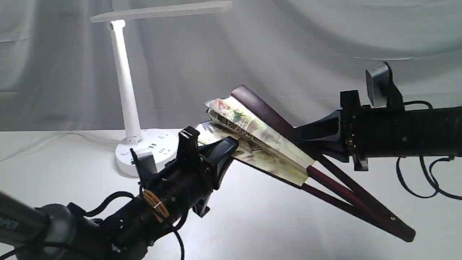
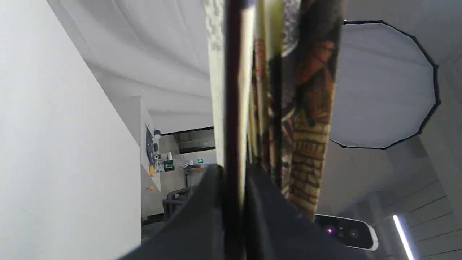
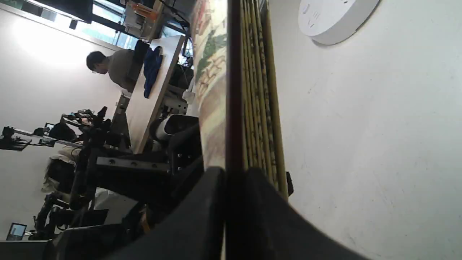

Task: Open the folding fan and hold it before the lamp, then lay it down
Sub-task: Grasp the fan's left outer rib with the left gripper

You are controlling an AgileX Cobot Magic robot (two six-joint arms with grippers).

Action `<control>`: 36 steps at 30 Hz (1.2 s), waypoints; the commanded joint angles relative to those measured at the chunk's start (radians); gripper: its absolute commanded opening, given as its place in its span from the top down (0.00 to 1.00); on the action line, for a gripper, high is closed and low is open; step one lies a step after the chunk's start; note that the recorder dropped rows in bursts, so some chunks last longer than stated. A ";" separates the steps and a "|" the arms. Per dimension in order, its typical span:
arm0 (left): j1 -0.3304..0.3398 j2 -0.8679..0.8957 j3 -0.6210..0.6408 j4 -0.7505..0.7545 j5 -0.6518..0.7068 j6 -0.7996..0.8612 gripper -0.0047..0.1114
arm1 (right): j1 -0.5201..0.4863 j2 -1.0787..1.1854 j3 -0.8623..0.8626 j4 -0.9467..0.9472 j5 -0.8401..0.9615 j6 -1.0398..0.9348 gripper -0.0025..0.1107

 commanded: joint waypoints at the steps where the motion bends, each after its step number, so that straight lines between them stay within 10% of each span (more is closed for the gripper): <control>1: -0.004 -0.003 -0.001 0.048 0.017 0.004 0.96 | 0.009 -0.016 0.007 0.008 0.023 -0.018 0.81; 11: -0.004 -0.003 -0.013 0.137 0.017 -0.045 0.96 | 0.011 -0.016 0.007 0.008 0.023 -0.018 0.72; 21: 0.102 -0.003 -0.153 0.566 0.017 -0.176 0.96 | 0.011 -0.014 0.007 0.006 0.023 -0.018 0.72; 36: 0.205 -0.003 -0.190 0.630 0.017 -0.232 0.96 | 0.011 -0.014 0.007 0.004 0.015 -0.025 0.73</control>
